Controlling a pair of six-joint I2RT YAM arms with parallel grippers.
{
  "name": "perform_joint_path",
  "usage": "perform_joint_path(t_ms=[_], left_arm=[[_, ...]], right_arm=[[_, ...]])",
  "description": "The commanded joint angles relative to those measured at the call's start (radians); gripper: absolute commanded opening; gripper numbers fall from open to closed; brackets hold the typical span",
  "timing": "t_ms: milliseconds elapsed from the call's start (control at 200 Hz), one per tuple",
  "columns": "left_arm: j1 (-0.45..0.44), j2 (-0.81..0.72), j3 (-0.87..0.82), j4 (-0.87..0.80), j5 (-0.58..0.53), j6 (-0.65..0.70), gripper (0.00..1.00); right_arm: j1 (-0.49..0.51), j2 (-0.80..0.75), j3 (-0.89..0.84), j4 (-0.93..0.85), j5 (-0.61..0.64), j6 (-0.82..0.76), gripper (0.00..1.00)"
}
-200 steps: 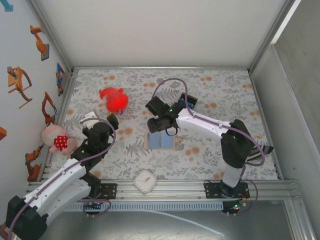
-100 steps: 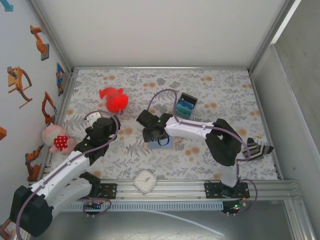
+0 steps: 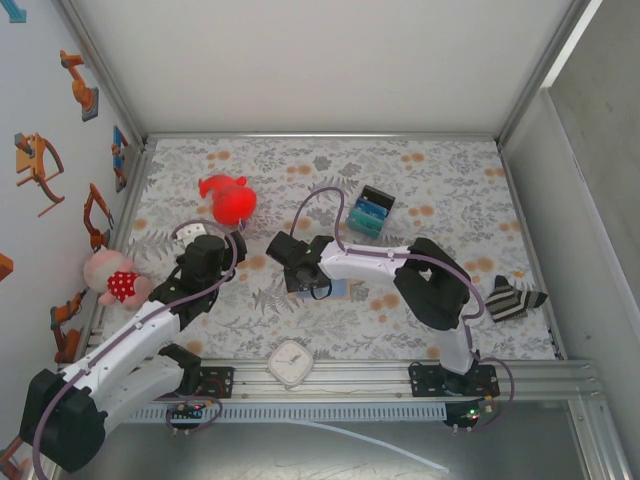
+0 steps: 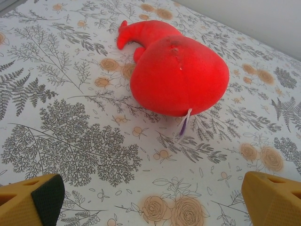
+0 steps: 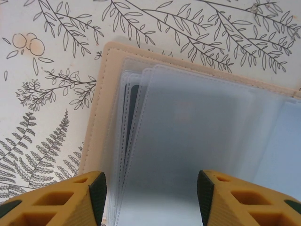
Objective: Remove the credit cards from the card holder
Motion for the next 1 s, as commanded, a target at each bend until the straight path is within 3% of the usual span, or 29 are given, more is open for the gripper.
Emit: perform_joint_path(t_ms=[0,381,992], left_arm=[[0.003,0.006,0.006,0.019,0.009,-0.011,0.97],[0.003,0.023,0.009,0.023,0.018,-0.011,0.97],[0.003,0.058,0.019,0.031,0.025,-0.01,0.97]], right_arm=[[0.004,0.007,0.006,-0.017,0.037,0.035,0.53],[0.004,0.018,-0.02,-0.02,0.031,0.046,0.53],[0.002,-0.001,-0.04,-0.026,0.061,0.044,0.38]])
